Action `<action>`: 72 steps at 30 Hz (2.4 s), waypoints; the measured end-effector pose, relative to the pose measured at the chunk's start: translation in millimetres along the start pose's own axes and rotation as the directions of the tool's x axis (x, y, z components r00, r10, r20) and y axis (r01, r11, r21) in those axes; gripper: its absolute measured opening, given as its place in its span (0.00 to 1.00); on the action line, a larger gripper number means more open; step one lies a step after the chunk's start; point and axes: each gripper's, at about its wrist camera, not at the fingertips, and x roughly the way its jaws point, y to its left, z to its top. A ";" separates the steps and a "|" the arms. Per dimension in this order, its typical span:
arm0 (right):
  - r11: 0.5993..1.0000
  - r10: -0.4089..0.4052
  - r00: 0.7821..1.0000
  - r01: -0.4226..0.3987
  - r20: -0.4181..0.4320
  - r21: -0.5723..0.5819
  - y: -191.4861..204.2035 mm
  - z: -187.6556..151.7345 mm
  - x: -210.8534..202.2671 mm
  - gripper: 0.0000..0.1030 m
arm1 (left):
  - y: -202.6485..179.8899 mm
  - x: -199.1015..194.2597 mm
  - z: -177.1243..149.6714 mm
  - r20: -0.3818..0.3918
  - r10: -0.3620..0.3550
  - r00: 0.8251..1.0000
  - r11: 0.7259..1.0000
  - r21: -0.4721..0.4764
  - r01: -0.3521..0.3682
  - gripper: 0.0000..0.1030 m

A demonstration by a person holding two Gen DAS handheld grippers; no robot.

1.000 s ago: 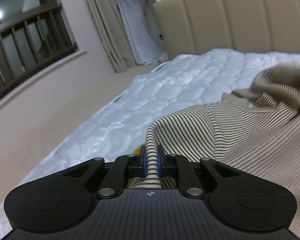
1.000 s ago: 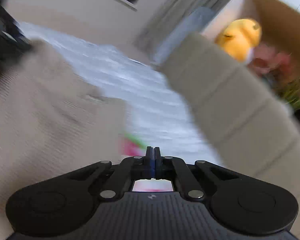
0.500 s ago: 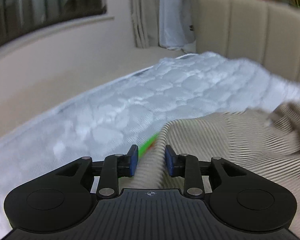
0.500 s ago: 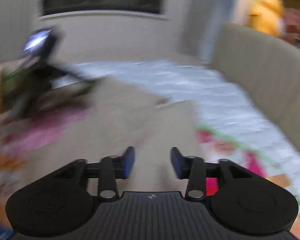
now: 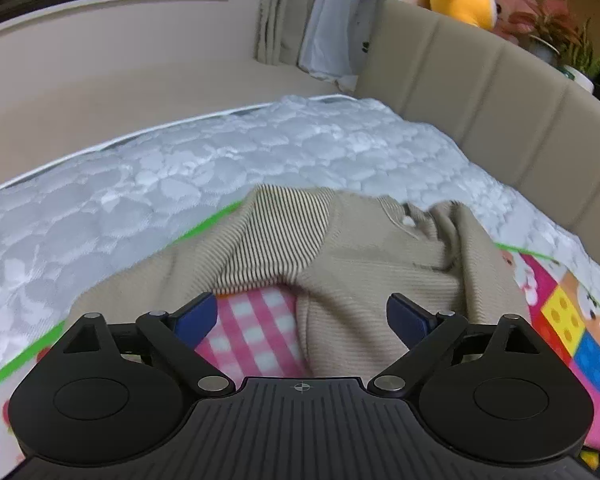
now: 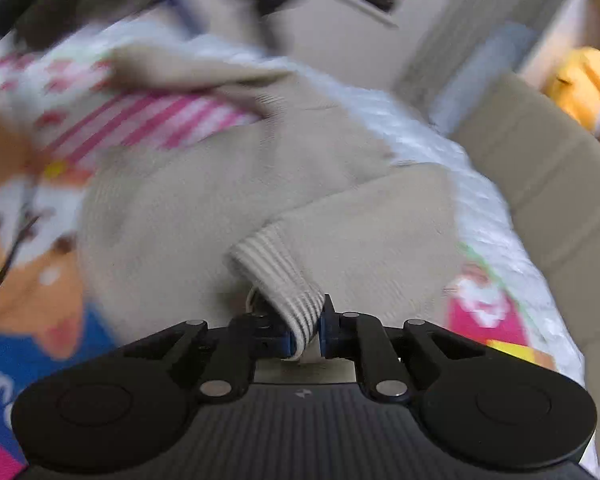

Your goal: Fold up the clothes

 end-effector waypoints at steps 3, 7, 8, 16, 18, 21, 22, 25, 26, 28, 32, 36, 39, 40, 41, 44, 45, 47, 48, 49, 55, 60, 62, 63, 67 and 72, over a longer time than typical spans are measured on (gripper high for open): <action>0.993 -0.115 0.993 0.115 0.003 -0.011 -25.5 8.5 1.8 0.09 | -1.5 -3.1 -1.4 -0.010 -0.012 1.000 1.000 0.012 0.012 0.94; 0.936 -0.350 0.937 0.349 0.021 0.041 -117.7 41.6 0.6 0.08 | -3.0 -1.0 -1.7 -0.024 -0.038 0.999 0.999 0.020 0.039 0.96; 0.913 -0.406 0.914 0.404 0.024 0.054 -140.8 49.9 0.3 0.08 | -3.2 -1.4 -2.5 -0.031 -0.047 0.998 0.999 0.027 0.048 0.96; 0.813 -0.548 0.817 0.570 -0.180 0.115 -230.7 42.3 64.2 0.10 | -1.5 -4.0 -22.0 -0.103 -0.094 0.990 0.976 0.189 0.112 1.00; 0.812 -0.531 0.821 0.564 -0.209 0.149 -226.5 28.9 80.1 0.19 | -3.5 -0.1 -29.6 -0.132 -0.091 0.987 0.967 0.226 0.119 1.00; 0.839 -0.482 0.859 0.509 -0.171 0.194 -212.2 15.1 68.2 0.40 | -7.4 6.7 -39.5 -0.165 -0.064 0.984 0.957 0.270 0.108 1.00; 0.853 -0.459 0.876 0.482 -0.150 0.201 -204.2 10.5 61.7 0.41 | -7.5 9.5 -41.3 -0.173 -0.055 0.983 0.956 0.274 0.101 1.00; 0.921 -0.323 0.941 0.338 -0.102 0.194 -165.7 -4.6 34.8 0.41 | -6.3 11.2 -44.4 -0.185 -0.033 0.982 0.958 0.274 0.084 1.00; 0.945 -0.260 0.961 0.273 -0.093 0.177 -146.1 -10.2 27.2 0.41 | -6.3 10.3 -45.1 -0.185 -0.024 0.982 0.958 0.278 0.076 1.00; 0.980 -0.131 0.988 0.141 -0.080 0.142 -106.8 -21.4 12.1 0.41 | -7.8 5.0 -47.8 -0.188 -0.014 0.982 0.952 0.297 0.070 1.00; 0.993 0.119 0.989 -0.117 -0.084 0.026 -20.4 -45.9 -11.8 0.46 | -11.7 -7.7 -55.1 -0.200 0.005 0.980 0.937 0.343 0.065 1.00; 0.964 0.223 0.970 -0.234 -0.092 -0.129 47.9 -59.2 -25.8 0.55 | -10.7 -21.8 -64.3 -0.210 0.024 0.977 0.925 0.374 0.058 1.00; 0.944 0.169 0.983 -0.182 -0.071 -0.274 81.4 -66.4 -21.0 0.61 | -8.6 -31.9 -69.6 -0.214 0.030 0.976 0.923 0.381 0.055 1.00; 0.941 0.145 0.988 -0.153 -0.050 -0.302 89.6 -67.7 -18.1 0.63 | -8.0 -35.2 -71.2 -0.215 0.030 0.976 0.922 0.383 0.056 1.00; 0.941 0.127 0.991 -0.131 -0.032 -0.313 92.2 -66.1 -14.1 0.67 | -7.4 -38.4 -72.7 -0.216 0.030 0.976 0.921 0.384 0.057 1.00; 0.945 0.076 0.997 -0.077 -0.015 -0.319 97.1 -56.2 -5.7 0.30 | -7.7 -46.5 -76.3 -0.220 0.023 0.975 0.912 0.405 0.069 1.00; 0.946 0.059 0.998 -0.063 -0.023 -0.317 93.5 -51.4 -0.6 0.06 | -9.2 -47.6 -78.3 -0.224 0.021 0.974 0.907 0.415 0.076 1.00; 0.965 0.037 0.999 -0.040 -0.018 -0.258 78.1 -37.3 4.6 0.04 | -15.1 -46.9 -84.3 -0.239 0.011 0.971 0.892 0.442 0.099 1.00; 0.979 0.031 1.000 -0.031 -0.006 -0.204 66.9 -28.2 4.9 0.04 | -18.2 -46.5 -87.4 -0.246 0.006 0.969 0.883 0.455 0.110 1.00; 0.989 0.024 1.000 -0.023 0.007 -0.148 55.5 -19.1 5.1 0.04 | -22.8 -45.2 -91.3 -0.254 0.001 0.967 0.873 0.472 0.123 1.00; 0.998 -0.007 0.997 0.003 0.071 0.064 -7.9 22.1 -7.9 0.04 | -59.2 -12.5 -107.3 -0.189 0.039 0.981 0.798 0.597 0.083 1.00; 0.992 -0.003 0.996 -0.009 0.094 0.130 -29.0 6.2 -15.7 0.07 | -68.1 19.7 -92.8 0.046 0.149 0.988 0.784 0.603 -0.146 1.00; 0.982 -0.015 0.997 -0.001 0.082 0.186 -34.2 -8.2 -15.0 0.28 | -55.8 19.3 -69.7 0.098 0.159 0.982 0.845 0.500 -0.187 1.00; 0.976 -0.030 0.998 0.017 0.058 0.215 -33.9 -19.1 -11.0 0.39 | -48.7 17.3 -58.0 0.118 0.165 0.979 0.872 0.446 -0.201 1.00; 0.960 -0.022 1.000 0.017 0.016 0.278 -12.5 -51.1 -0.7 0.49 | -22.1 12.8 -18.1 0.156 0.183 0.971 0.930 0.292 -0.223 1.00; 0.962 -0.007 1.000 0.014 -0.028 0.272 30.1 -66.4 20.9 0.64 | -18.9 24.6 -12.7 0.160 0.210 0.964 0.924 0.289 -0.250 1.00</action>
